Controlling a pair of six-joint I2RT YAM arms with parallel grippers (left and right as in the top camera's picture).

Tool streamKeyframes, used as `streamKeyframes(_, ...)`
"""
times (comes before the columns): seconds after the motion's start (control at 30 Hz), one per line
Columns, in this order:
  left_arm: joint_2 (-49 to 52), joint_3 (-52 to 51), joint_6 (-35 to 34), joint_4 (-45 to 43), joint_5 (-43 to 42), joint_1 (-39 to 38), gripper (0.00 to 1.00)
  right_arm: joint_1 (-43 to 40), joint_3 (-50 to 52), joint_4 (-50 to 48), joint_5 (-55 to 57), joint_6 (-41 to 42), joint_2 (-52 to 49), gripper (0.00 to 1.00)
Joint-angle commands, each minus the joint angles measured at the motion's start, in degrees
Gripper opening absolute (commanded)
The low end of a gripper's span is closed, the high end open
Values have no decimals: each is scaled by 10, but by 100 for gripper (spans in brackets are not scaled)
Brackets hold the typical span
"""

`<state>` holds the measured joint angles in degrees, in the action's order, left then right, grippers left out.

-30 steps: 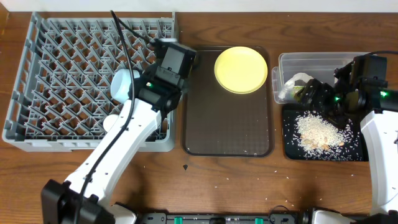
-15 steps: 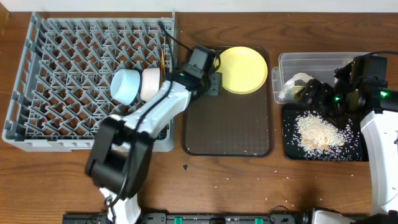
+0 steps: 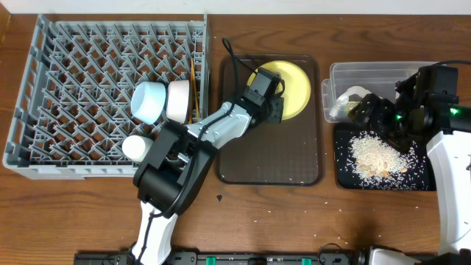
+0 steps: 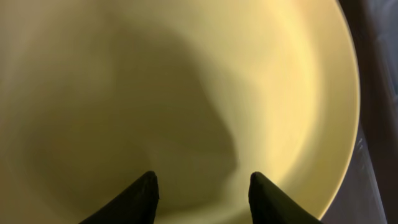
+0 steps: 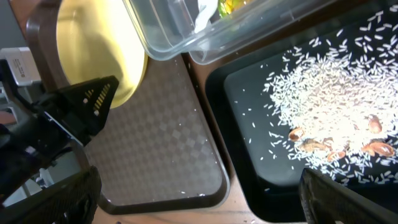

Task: Sort waste into correct bins and load items into the dishwasher
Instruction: 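Reach the left gripper to the yellow plate and grasp its edge, then slide the yellow plate across the brown tray toward the rack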

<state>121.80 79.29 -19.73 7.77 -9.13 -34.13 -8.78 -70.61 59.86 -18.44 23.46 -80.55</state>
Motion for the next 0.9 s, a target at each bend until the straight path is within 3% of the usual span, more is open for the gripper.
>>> streamKeyframes(0.0,-13,2,-11,65,-6,6,49,6,-5,2,-3,3,5,99)
streamKeyframes(0.3,-167,2,-23,238,-18,11,58,6,-5,2,-3,3,5,99)
streamKeyframes(0.43,-172,-3,-75,294,22,33,59,6,-5,4,-3,3,5,99)
streamKeyframes(0.87,-34,-25,-142,207,-34,68,57,9,-5,4,-3,3,5,99)
